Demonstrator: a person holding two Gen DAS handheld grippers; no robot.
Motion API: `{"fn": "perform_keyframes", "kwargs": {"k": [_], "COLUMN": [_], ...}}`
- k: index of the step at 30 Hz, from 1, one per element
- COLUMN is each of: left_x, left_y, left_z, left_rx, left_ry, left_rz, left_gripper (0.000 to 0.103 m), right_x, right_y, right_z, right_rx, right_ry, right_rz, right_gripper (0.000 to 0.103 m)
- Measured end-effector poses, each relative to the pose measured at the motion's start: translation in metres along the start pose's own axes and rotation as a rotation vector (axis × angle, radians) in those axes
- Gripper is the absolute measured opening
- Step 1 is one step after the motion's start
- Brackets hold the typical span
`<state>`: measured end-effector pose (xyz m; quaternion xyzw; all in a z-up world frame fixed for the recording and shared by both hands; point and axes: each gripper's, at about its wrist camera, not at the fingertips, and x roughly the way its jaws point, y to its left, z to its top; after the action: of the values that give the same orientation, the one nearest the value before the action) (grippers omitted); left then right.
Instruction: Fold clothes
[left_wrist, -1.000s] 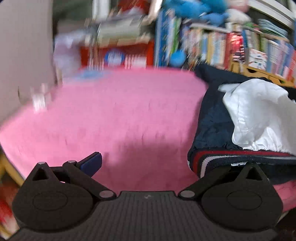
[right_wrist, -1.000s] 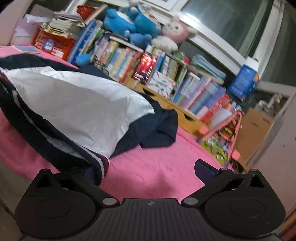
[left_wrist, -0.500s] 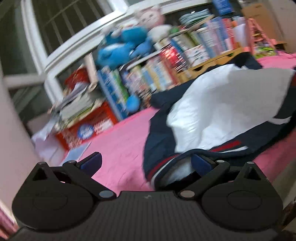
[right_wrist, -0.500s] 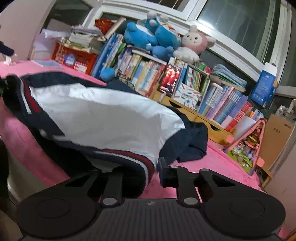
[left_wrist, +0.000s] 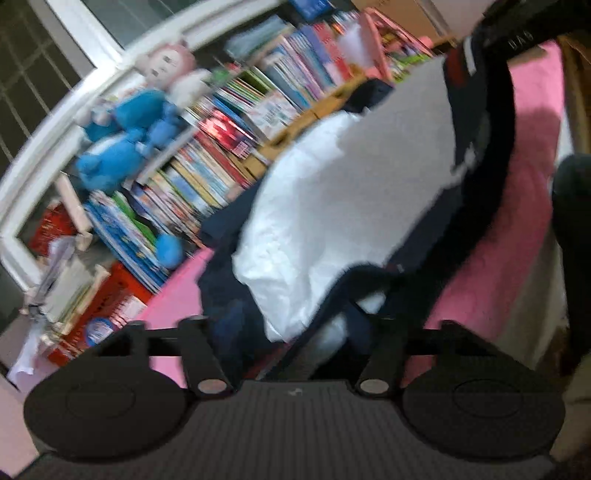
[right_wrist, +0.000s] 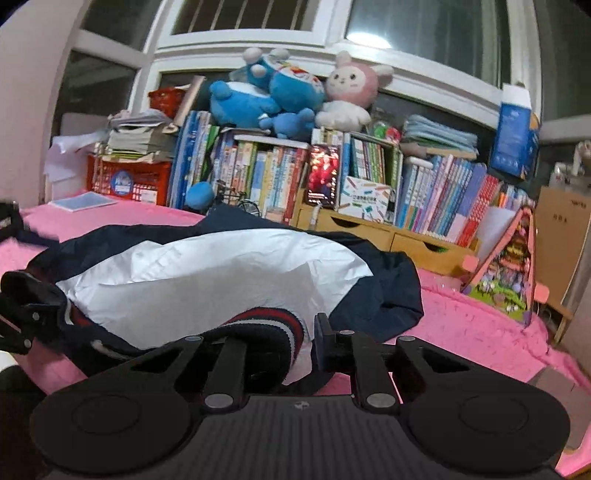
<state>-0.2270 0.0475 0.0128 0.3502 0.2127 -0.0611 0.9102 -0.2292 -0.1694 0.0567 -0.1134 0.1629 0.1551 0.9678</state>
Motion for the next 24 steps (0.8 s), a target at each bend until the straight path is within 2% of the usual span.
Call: {"fn": "perform_keyframes", "kwargs": {"k": [1,2,4,6,7,8,9,10,11,14,16,20,24], "left_x": [0.003,0.005,0.008,0.008,0.007,0.007,0.007,0.006,0.004,-0.002,-0.004,-0.005,-0.013], "left_y": [0.0,0.001,0.007,0.031,0.043,0.055,0.068,0.079,0.089,0.103,0.109,0.113,0.11], "left_z": [-0.001,-0.002,-0.004,-0.009,-0.011,-0.014,-0.019,-0.024,-0.029,-0.038,-0.044,-0.052,-0.054], "left_rx": [0.007,0.01,-0.029,-0.178,-0.253,-0.328,-0.406,-0.469,-0.525,-0.618,-0.672,-0.716,-0.7], "left_ry": [0.02,0.035,0.06,0.074,0.081,0.087,0.09,0.092,0.093,0.098,0.11,0.148,0.143], "left_rz": [-0.017,-0.011,0.031,0.076,0.099,0.12,0.137,0.152,0.169,0.198,0.208,0.252,0.232], "left_gripper": [0.038,0.036,0.029,0.018,0.018,0.018,0.018,0.018,0.02,0.023,0.023,0.023,0.048], "right_x": [0.001,0.002,0.003,0.004,0.004,0.005,0.005,0.004,0.003,0.001,0.001,0.002,-0.008], "right_y": [0.0,0.0,0.004,0.011,0.013,0.014,0.015,0.018,0.02,0.035,0.046,0.058,0.035], "right_z": [-0.002,-0.004,-0.011,-0.021,-0.027,-0.034,-0.04,-0.044,-0.049,-0.061,-0.064,-0.061,-0.045], "right_rx": [0.003,0.0,-0.03,-0.084,-0.109,-0.134,-0.159,-0.183,-0.211,-0.329,-0.366,-0.348,-0.337], "right_ry": [0.007,0.013,0.027,0.046,0.055,0.063,0.069,0.068,0.064,0.019,-0.002,-0.007,-0.039], "right_rz": [0.0,-0.004,-0.025,-0.058,-0.073,-0.083,-0.093,-0.103,-0.114,-0.192,-0.207,-0.154,-0.227], "right_gripper": [0.019,0.019,0.019,0.022,0.028,0.041,0.048,0.06,0.067,0.08,0.081,0.081,0.084]}}
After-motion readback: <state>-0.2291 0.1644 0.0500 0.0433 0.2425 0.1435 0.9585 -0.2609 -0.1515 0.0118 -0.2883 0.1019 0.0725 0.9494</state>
